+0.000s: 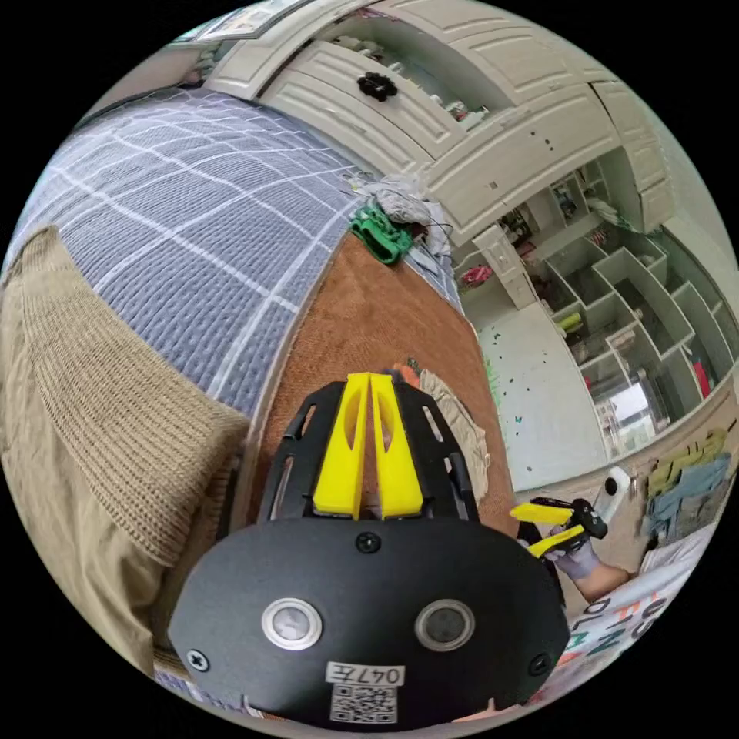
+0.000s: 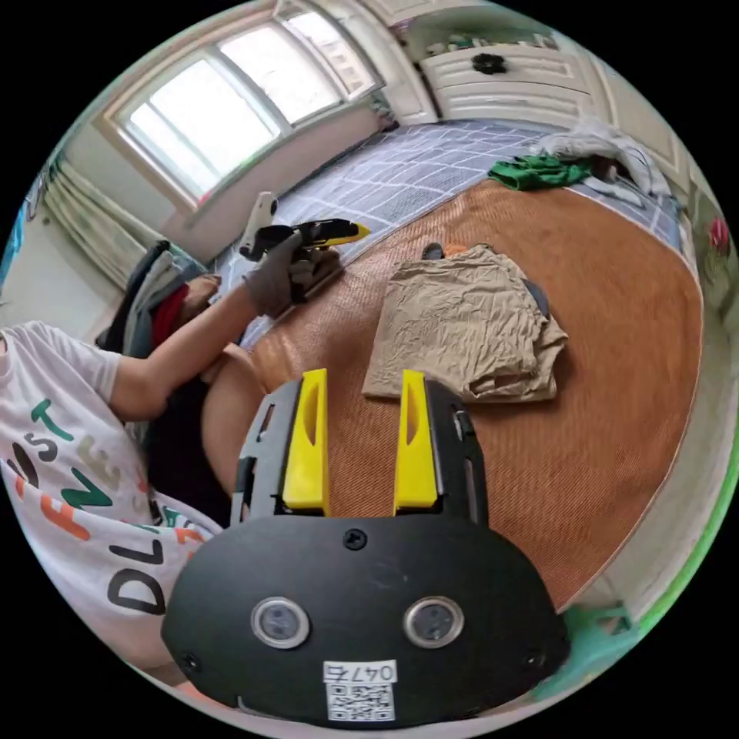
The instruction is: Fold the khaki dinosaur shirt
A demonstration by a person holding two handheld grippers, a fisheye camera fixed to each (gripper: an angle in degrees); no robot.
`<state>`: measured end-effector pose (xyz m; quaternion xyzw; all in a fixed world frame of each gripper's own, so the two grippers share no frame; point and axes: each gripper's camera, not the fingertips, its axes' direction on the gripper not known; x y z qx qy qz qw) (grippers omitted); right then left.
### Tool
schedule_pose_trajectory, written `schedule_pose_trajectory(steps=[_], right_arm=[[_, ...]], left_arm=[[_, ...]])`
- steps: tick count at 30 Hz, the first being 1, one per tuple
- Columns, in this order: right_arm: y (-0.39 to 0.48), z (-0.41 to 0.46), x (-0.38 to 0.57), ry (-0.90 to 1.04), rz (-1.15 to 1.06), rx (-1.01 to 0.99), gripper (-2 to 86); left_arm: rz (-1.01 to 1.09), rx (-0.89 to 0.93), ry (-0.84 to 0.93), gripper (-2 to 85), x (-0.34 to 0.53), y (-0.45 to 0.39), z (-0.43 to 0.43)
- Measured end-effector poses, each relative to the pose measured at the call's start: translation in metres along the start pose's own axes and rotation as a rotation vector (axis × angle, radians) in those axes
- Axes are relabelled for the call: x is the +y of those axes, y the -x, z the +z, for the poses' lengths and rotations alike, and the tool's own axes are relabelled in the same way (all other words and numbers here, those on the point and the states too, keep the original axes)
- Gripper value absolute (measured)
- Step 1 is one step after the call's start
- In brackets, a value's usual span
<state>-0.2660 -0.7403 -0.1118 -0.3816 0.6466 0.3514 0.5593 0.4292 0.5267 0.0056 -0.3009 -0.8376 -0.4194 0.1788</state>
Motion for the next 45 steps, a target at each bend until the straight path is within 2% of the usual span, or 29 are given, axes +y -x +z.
schedule_pose_trajectory(steps=[4, 7, 12, 13, 16, 19, 23, 28, 34, 40, 45], right_arm=[[-0.010, -0.011, 0.083, -0.145, 0.115, -0.099, -0.3], [-0.025, 0.000, 0.117, -0.142, 0.145, -0.112, -1.0], [-0.063, 0.018, 0.136, -0.085, 0.252, -0.147, -1.2], [-0.071, 0.025, 0.137, -0.042, 0.276, -0.153, -1.2], [-0.088, 0.046, 0.136, 0.074, 0.289, -0.186, -1.2], [-0.100, 0.056, 0.145, 0.110, 0.286, -0.232, -1.2], [-0.113, 0.050, 0.167, 0.020, 0.296, -0.283, -1.2], [-0.135, 0.033, 0.210, -0.187, 0.392, -0.296, -1.3], [-0.139, 0.012, 0.256, -0.413, 0.448, -0.197, -1.2], [-0.150, 0.022, 0.263, -0.371, 0.400, -0.245, -1.0], [-0.152, 0.032, 0.263, -0.330, 0.405, -0.267, -1.1]], left_arm=[[0.285, 0.065, 0.136, -1.0, -0.013, -0.100, -0.023], [0.472, 0.031, 0.254, -1.0, 0.011, -0.193, -0.028], [0.536, 0.143, 0.464, -1.0, 0.072, -0.295, -0.013], [0.543, 0.100, 0.499, -1.0, 0.083, -0.314, -0.014], [0.567, -0.110, 0.485, -0.9, 0.096, -0.366, -0.045], [0.557, -0.222, 0.438, -0.8, 0.105, -0.410, -0.082], [0.530, -0.253, 0.415, 0.4, 0.121, -0.453, -0.101], [0.565, -0.348, 0.450, 12.1, 0.139, -0.523, -0.088], [0.491, -0.312, 0.387, 11.9, 0.175, -0.552, -0.110], [0.628, -0.510, 0.329, 9.8, 0.248, -0.591, -0.116], [0.609, -0.436, 0.363, 10.5, 0.255, -0.616, -0.090]])
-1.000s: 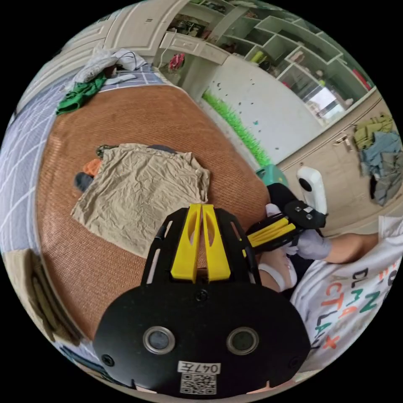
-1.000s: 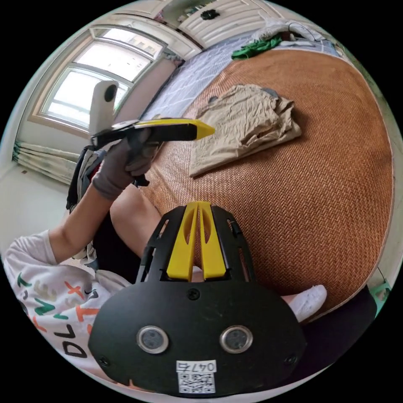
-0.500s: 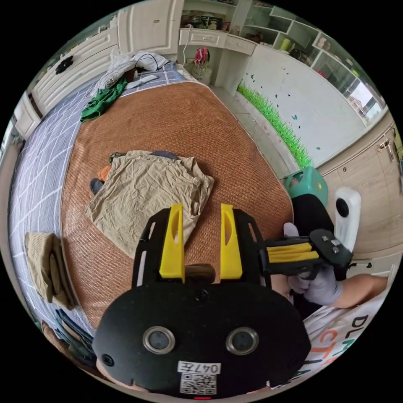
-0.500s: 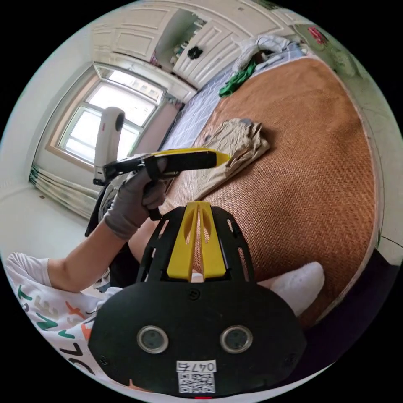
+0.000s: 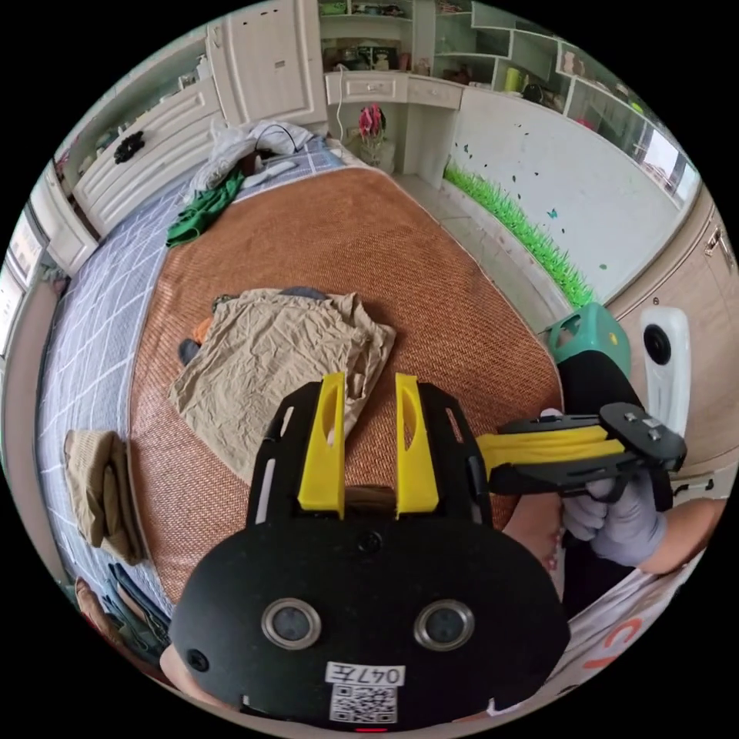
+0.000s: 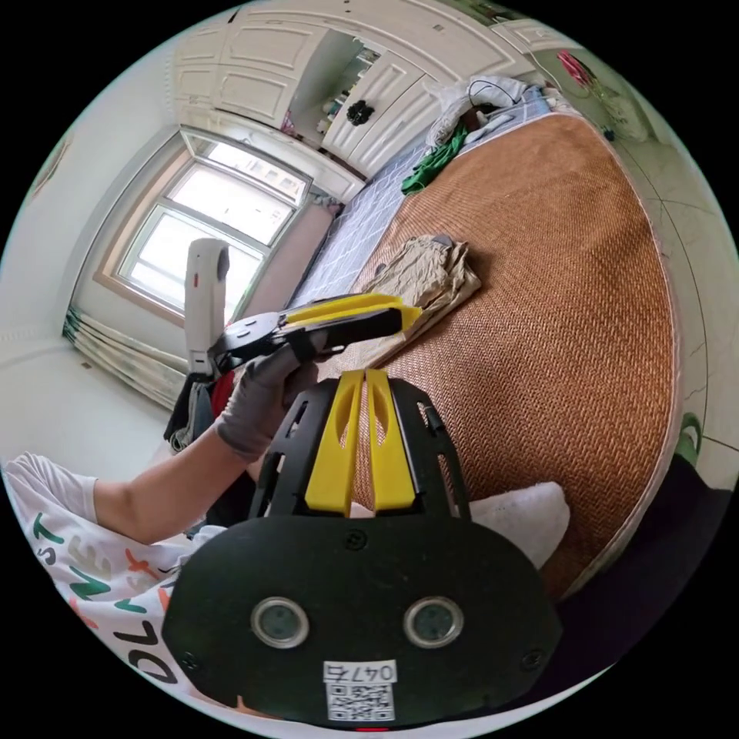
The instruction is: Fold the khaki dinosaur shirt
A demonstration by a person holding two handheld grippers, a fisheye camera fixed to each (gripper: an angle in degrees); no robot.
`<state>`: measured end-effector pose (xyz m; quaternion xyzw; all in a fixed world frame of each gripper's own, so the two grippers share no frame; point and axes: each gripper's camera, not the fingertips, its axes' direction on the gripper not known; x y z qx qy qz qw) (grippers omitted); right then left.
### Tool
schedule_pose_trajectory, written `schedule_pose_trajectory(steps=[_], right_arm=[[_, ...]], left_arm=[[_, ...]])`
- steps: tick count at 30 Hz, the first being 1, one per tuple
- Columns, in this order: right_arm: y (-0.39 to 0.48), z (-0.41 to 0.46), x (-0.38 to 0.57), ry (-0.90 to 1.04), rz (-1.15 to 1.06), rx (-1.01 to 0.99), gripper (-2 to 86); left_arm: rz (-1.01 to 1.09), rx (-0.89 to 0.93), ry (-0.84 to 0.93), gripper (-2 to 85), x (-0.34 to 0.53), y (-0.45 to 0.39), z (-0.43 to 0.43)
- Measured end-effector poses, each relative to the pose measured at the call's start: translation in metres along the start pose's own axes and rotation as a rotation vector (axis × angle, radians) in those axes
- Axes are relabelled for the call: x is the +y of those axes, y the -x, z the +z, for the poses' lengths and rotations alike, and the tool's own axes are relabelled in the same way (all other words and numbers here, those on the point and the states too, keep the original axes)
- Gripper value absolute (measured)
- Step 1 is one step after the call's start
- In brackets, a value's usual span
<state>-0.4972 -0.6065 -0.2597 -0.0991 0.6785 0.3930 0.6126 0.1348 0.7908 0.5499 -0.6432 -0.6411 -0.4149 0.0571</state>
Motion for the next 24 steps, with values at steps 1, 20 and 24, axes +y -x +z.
schedule_pose_trajectory(steps=[1, 20, 24], right_arm=[[-0.004, -0.001, 0.002, -0.011, 0.017, -0.020, -1.1], [0.013, 0.011, 0.004, -0.010, 0.048, -0.081, -1.2], [0.026, 0.015, 0.001, -0.017, 0.052, -0.086, -1.1]], left_arm=[[-0.008, -0.005, 0.050, 11.0, -0.006, -0.006, 0.015], [-0.447, 0.183, -0.178, -0.8, 0.140, -0.001, 0.082], [-0.876, 0.166, -0.403, -0.5, 0.281, 0.051, 0.062]])
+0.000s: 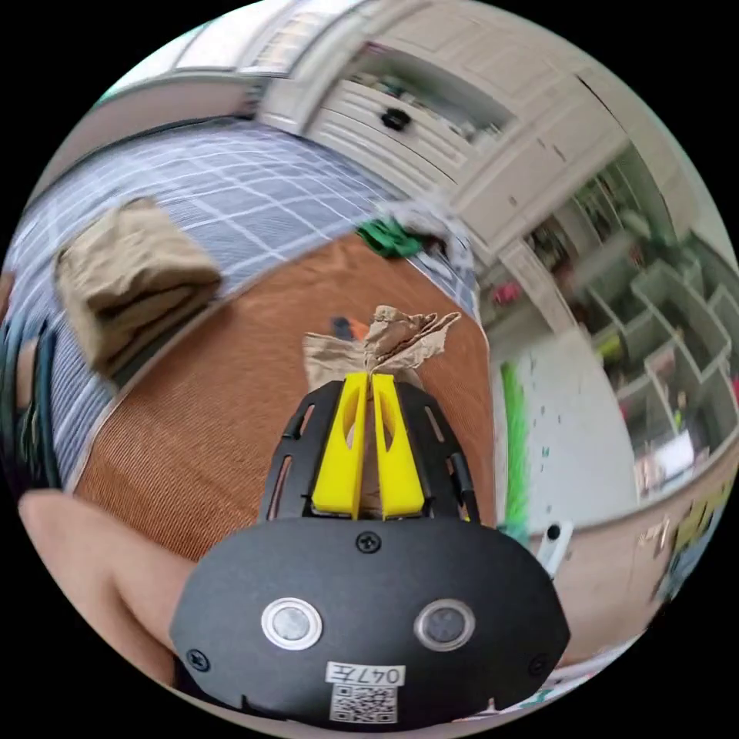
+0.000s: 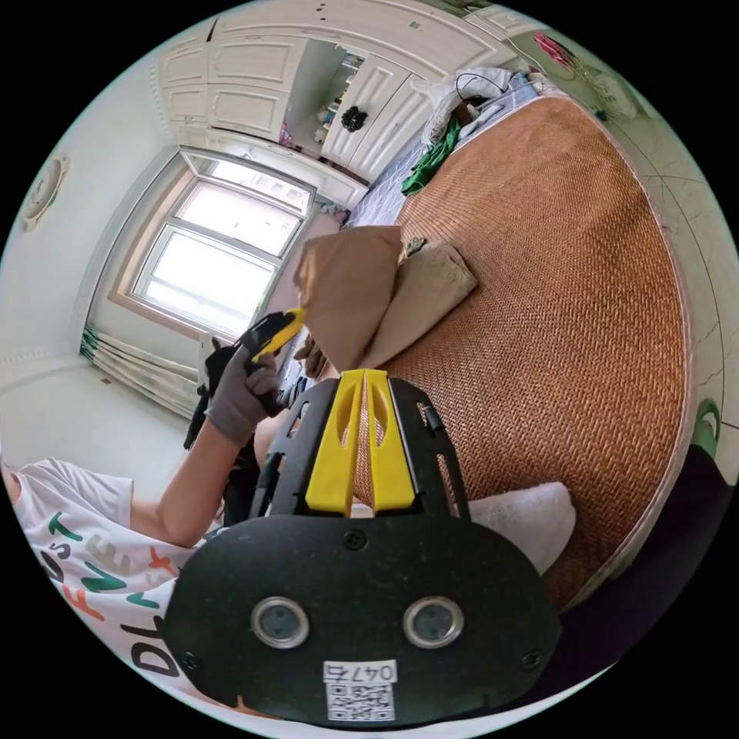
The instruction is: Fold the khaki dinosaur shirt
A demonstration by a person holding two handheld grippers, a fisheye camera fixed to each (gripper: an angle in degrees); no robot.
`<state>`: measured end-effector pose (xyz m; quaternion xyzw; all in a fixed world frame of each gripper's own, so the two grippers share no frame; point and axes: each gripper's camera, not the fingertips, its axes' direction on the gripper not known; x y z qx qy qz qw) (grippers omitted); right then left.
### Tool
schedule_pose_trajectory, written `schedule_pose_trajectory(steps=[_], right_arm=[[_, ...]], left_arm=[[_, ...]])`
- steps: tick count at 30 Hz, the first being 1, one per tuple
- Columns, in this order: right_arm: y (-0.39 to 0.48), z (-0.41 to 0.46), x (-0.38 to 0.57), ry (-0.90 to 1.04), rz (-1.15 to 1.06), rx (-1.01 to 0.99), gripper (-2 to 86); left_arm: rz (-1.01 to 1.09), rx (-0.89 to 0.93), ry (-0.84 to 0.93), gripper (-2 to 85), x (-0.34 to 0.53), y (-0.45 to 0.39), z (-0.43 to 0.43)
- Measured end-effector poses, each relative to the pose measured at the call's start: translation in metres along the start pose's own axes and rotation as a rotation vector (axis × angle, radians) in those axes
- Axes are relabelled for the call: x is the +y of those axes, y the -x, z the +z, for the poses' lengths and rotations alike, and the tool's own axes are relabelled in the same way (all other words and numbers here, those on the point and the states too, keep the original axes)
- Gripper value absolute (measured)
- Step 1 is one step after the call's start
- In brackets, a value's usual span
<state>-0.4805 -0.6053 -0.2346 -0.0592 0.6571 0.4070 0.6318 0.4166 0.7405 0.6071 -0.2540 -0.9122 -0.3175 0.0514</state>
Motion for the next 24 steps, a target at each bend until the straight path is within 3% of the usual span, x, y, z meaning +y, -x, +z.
schedule_pose_trajectory(steps=[4, 8, 12, 17, 20, 22, 24], right_arm=[[0.017, 0.010, -0.006, 0.017, 0.003, 0.003, -0.5], [0.037, 0.021, -0.014, 0.051, 0.016, 0.055, 3.0], [0.085, 0.039, -0.044, 0.111, -0.074, 0.250, 6.2], [0.119, 0.076, -0.095, 0.176, -0.164, 0.497, 6.6], [0.116, 0.120, -0.115, 0.383, -0.136, 0.534, 2.9], [0.138, 0.137, -0.123, 0.458, -0.256, 0.690, 0.3], [0.153, 0.144, -0.133, 0.544, -0.385, 0.697, -0.5]], left_arm=[[-0.257, -0.087, -0.120, 3.2, 0.080, 0.089, -0.046], [-0.210, -0.067, -0.065, 6.9, 0.118, 0.096, -0.025], [-0.180, -0.079, -0.052, 0.1, 0.143, 0.097, 0.013], [-0.203, -0.027, -0.058, -0.9, 0.164, 0.114, 0.051], [-0.205, 0.009, -0.077, -1.0, 0.172, 0.124, 0.066], [-0.221, 0.041, -0.084, -1.0, 0.176, 0.135, 0.080], [-0.218, 0.067, -0.064, -1.0, 0.172, 0.139, 0.097]])
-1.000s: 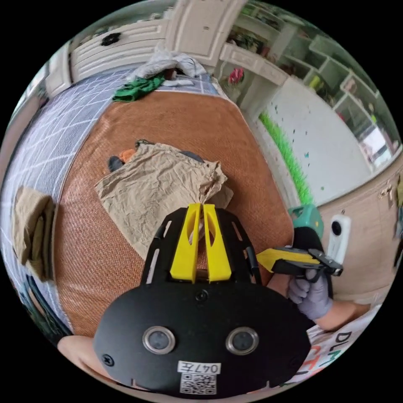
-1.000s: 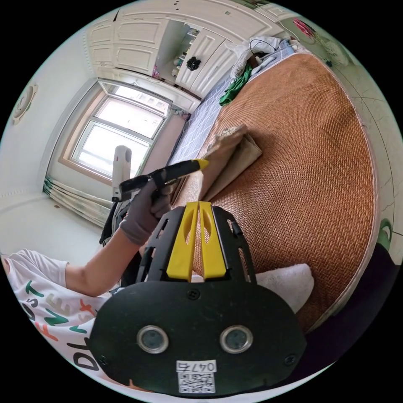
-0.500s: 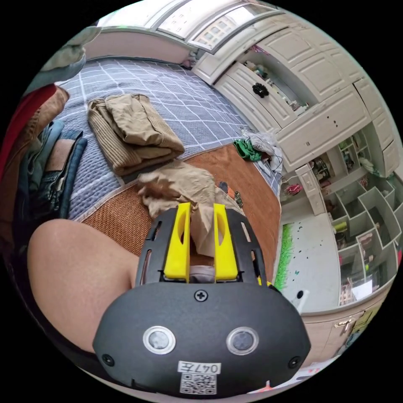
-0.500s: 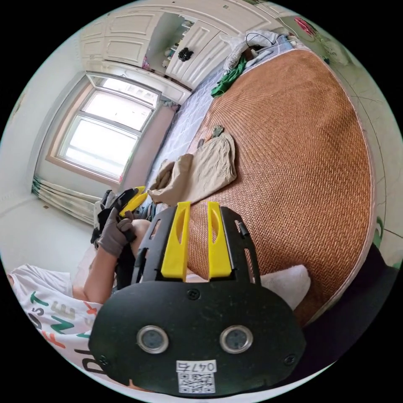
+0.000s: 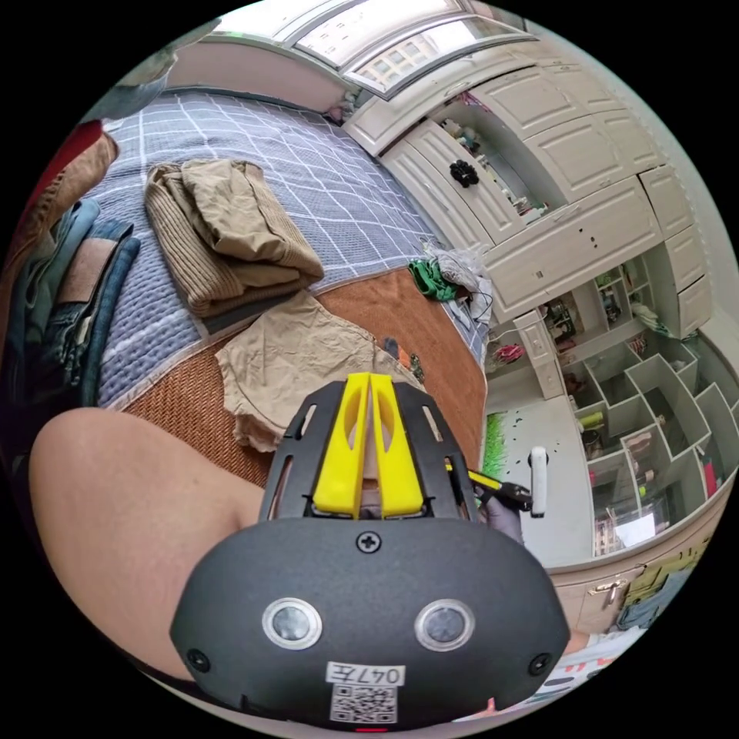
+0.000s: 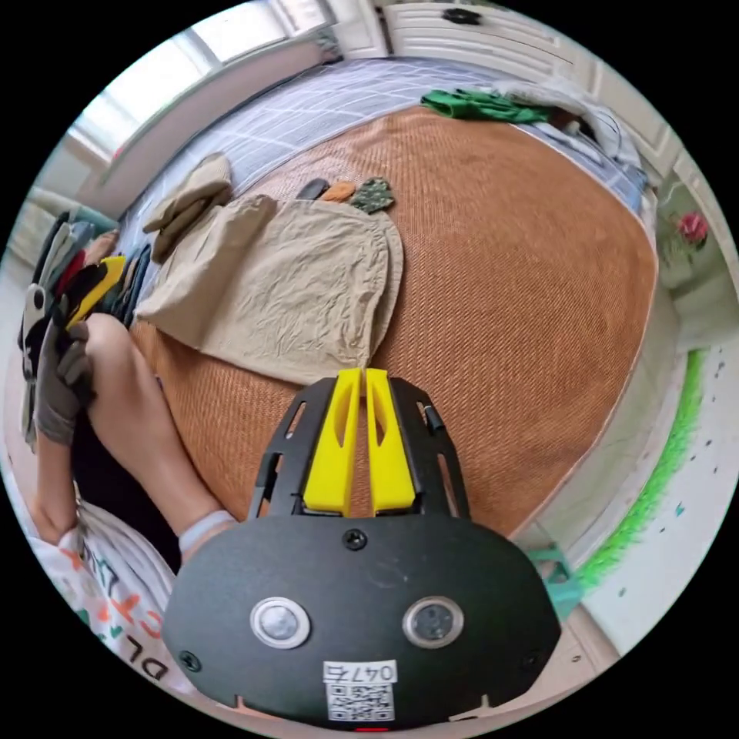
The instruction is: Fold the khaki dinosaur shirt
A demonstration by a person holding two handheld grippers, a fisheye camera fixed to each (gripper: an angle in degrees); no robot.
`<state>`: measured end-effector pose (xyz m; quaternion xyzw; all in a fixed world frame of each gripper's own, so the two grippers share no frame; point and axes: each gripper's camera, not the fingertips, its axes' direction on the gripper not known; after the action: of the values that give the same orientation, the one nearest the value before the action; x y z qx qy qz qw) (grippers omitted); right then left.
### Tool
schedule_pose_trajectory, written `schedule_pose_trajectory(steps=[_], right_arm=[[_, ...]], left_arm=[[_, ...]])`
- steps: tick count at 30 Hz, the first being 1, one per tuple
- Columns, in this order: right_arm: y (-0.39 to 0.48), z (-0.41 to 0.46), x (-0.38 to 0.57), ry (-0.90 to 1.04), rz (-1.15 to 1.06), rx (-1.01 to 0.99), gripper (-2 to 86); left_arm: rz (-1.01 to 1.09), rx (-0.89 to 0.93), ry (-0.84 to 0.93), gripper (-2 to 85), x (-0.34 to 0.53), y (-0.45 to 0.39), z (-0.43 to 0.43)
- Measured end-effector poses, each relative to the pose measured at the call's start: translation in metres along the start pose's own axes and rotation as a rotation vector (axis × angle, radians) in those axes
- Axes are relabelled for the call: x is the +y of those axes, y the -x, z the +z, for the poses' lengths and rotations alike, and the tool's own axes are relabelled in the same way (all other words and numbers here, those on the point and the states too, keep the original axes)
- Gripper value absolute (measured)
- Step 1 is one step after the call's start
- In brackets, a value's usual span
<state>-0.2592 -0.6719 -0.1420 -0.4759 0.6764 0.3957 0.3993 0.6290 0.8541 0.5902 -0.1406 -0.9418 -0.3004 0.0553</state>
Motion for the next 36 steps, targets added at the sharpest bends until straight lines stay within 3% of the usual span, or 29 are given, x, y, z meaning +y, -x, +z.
schedule_pose_trajectory(steps=[5, 9, 12, 18, 22, 27, 36], right_arm=[[-0.016, -0.051, -0.027, -0.046, -0.067, 0.251, -0.9], [-0.020, -0.085, -0.055, -0.165, -0.114, 0.608, 0.9], [-0.037, -0.097, -0.066, -0.185, 0.132, 0.764, 5.7], [-0.059, -0.102, -0.014, -0.256, 0.414, 0.395, 7.8], [-0.061, -0.081, 0.013, -0.190, 0.467, 0.206, 6.1], [-0.062, -0.059, 0.003, -0.085, 0.436, 0.164, 2.3], [-0.048, -0.046, -0.085, -0.048, 0.201, 0.232, -0.5]], left_arm=[[0.127, -0.079, 0.097, -1.0, -0.019, -0.033, 0.056], [0.191, -0.045, 0.209, -1.0, -0.033, -0.063, 0.124], [0.202, -0.004, 0.258, -0.8, -0.050, -0.071, 0.166], [0.343, 0.020, 0.379, 3.9, -0.126, -0.091, 0.255], [0.506, -0.122, 0.514, 3.5, -0.178, -0.133, 0.349], [0.587, -0.184, 0.687, -0.8, -0.192, -0.137, 0.428], [0.372, -0.112, 0.664, -1.0, -0.178, -0.084, 0.384]])
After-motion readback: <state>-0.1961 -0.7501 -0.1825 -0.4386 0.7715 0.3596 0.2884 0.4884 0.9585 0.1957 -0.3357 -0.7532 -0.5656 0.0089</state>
